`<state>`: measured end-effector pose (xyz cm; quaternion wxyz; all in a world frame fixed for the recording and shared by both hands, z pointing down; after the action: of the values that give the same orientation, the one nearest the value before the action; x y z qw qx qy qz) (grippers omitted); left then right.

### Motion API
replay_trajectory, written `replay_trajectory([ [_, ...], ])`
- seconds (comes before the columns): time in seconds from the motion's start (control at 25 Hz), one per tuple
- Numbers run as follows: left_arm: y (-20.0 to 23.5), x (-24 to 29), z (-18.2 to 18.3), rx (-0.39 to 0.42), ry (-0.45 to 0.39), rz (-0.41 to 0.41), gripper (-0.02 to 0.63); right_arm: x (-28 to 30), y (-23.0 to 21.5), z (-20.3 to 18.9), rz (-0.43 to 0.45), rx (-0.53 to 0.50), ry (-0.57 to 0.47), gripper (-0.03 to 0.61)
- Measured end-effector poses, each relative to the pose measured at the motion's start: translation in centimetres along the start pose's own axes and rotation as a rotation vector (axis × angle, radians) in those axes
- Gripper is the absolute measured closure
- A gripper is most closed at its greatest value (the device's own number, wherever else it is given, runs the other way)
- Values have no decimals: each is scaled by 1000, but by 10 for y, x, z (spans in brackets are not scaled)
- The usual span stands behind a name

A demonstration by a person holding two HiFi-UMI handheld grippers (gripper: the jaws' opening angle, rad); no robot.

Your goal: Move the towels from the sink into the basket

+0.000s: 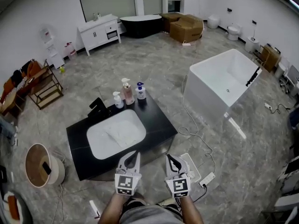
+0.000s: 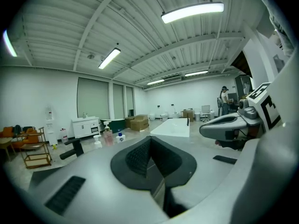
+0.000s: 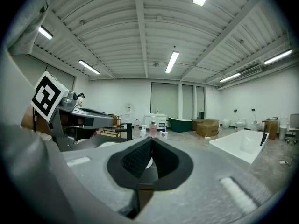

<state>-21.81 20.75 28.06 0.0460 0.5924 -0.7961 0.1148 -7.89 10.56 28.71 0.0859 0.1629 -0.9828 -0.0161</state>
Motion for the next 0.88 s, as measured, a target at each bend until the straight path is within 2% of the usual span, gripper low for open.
replay_trajectory([
  [0.44,146,21,-39,-35,63,90,604,160,68,11,125,-7,24,577],
  [0.64,203,25,-67,-70,114,138,604,225,102,6,197,-18,57,577],
  [0.88,261,35,-102,-111,170,161,604,296,139,-11,272,-31,125,577],
])
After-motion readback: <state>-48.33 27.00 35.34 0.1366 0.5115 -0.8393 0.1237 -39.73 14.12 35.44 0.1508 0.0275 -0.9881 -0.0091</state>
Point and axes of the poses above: the fingertips, and each gripper's own axes: x forward along the fingers, y to its left, z out of its top, the point moved 5 cm from there along -x, backward along the fingers, and after that the axes turned 3 degrees about z, right-handed, at the moved point
